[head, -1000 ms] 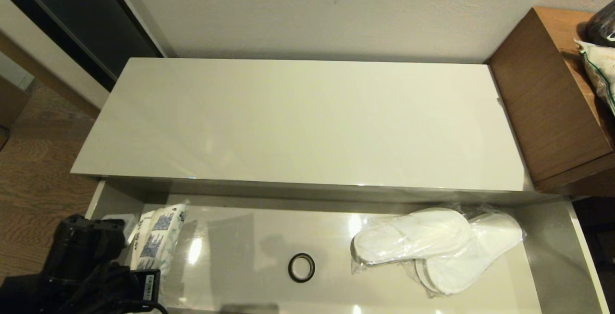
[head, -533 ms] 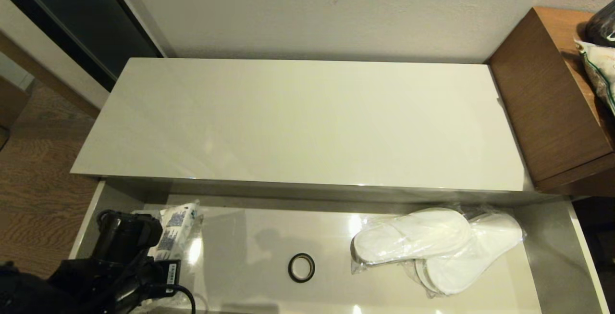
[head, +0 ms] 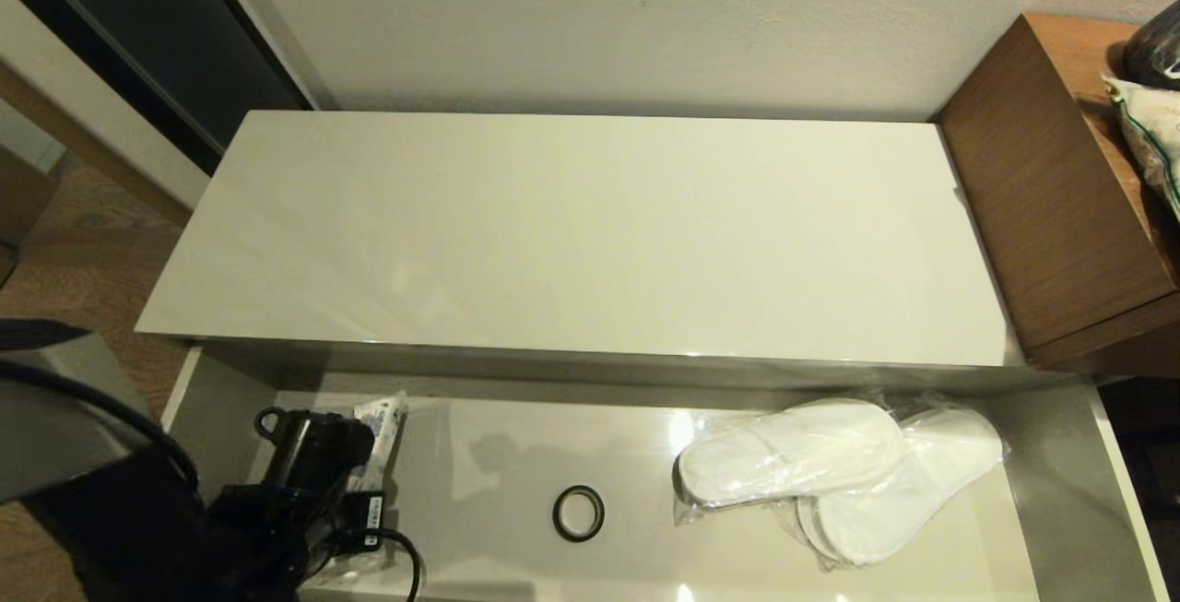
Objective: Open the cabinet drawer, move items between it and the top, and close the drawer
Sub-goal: Put the tissue in the drawer
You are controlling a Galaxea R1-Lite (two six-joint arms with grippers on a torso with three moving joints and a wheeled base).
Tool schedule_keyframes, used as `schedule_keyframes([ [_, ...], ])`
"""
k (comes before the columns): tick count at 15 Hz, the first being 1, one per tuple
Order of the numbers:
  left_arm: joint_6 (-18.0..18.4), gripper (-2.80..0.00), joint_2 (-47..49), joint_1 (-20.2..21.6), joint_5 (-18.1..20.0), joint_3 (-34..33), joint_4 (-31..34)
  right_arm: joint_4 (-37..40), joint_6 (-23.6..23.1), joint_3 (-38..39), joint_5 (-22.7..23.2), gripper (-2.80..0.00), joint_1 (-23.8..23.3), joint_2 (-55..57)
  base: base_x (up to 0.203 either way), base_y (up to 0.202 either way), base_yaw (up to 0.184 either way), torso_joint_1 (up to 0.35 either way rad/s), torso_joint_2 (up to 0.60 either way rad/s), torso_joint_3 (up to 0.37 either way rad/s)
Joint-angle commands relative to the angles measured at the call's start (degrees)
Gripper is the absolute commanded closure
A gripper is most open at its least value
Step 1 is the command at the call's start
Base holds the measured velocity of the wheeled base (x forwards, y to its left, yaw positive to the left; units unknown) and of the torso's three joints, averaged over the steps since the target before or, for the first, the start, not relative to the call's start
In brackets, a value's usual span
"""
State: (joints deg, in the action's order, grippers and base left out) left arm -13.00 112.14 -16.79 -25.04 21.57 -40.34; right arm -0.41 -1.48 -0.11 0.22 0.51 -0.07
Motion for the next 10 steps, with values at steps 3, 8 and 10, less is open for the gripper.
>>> schedule_keyframes([
  [3, 0.0, 0.00, 2.2, 0.0, -1.0, 1.3, -0.1, 0.0, 0.0, 0.0, 0.0, 0.00, 0.0, 0.1, 0.000, 0.000, 0.000, 0.000, 0.00, 0.000],
  [8, 0.3, 0.00, -8.9, -1.1, -1.2, 1.2, 7.0, 0.0, 0.0, 0.0, 0.0, 0.00, 0.0, 0.1, 0.000, 0.000, 0.000, 0.000, 0.00, 0.000],
  [10, 0.0, 0.00, -13.6, -3.2, -1.0, 1.6, 14.1, 0.0, 0.0, 0.0, 0.0, 0.00, 0.0, 0.1, 0.000, 0.000, 0.000, 0.000, 0.00, 0.000],
])
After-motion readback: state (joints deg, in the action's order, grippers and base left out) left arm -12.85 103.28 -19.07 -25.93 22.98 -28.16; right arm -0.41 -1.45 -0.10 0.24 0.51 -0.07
